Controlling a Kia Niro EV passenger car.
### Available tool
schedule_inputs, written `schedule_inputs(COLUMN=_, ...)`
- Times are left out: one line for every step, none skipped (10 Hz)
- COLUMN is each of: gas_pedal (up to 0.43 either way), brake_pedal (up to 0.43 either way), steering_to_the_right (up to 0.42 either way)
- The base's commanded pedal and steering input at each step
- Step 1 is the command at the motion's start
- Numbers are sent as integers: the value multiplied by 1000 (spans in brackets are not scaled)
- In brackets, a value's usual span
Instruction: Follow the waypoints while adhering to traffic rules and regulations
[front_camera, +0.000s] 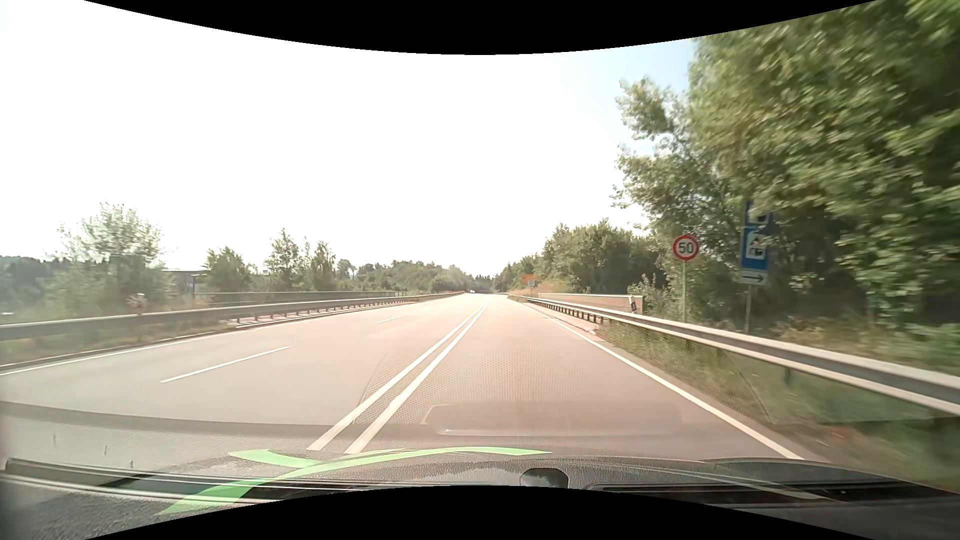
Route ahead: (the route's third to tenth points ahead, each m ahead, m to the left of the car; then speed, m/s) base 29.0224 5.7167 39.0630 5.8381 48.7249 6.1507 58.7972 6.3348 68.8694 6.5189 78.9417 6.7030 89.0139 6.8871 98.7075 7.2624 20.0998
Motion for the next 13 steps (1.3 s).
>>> schedule_inputs(gas_pedal=67, brake_pedal=0, steering_to_the_right=-2)
schedule_inputs(gas_pedal=67, brake_pedal=0, steering_to_the_right=-2)
schedule_inputs(gas_pedal=67, brake_pedal=0, steering_to_the_right=-2)
schedule_inputs(gas_pedal=67, brake_pedal=0, steering_to_the_right=-2)
schedule_inputs(gas_pedal=67, brake_pedal=0, steering_to_the_right=-2)
schedule_inputs(gas_pedal=67, brake_pedal=0, steering_to_the_right=-3)
schedule_inputs(gas_pedal=67, brake_pedal=0, steering_to_the_right=-3)
schedule_inputs(gas_pedal=67, brake_pedal=0, steering_to_the_right=-3)
schedule_inputs(gas_pedal=79, brake_pedal=0, steering_to_the_right=-3)
schedule_inputs(gas_pedal=98, brake_pedal=0, steering_to_the_right=-3)
schedule_inputs(gas_pedal=98, brake_pedal=0, steering_to_the_right=-3)
schedule_inputs(gas_pedal=98, brake_pedal=0, steering_to_the_right=-3)
schedule_inputs(gas_pedal=98, brake_pedal=0, steering_to_the_right=-3)
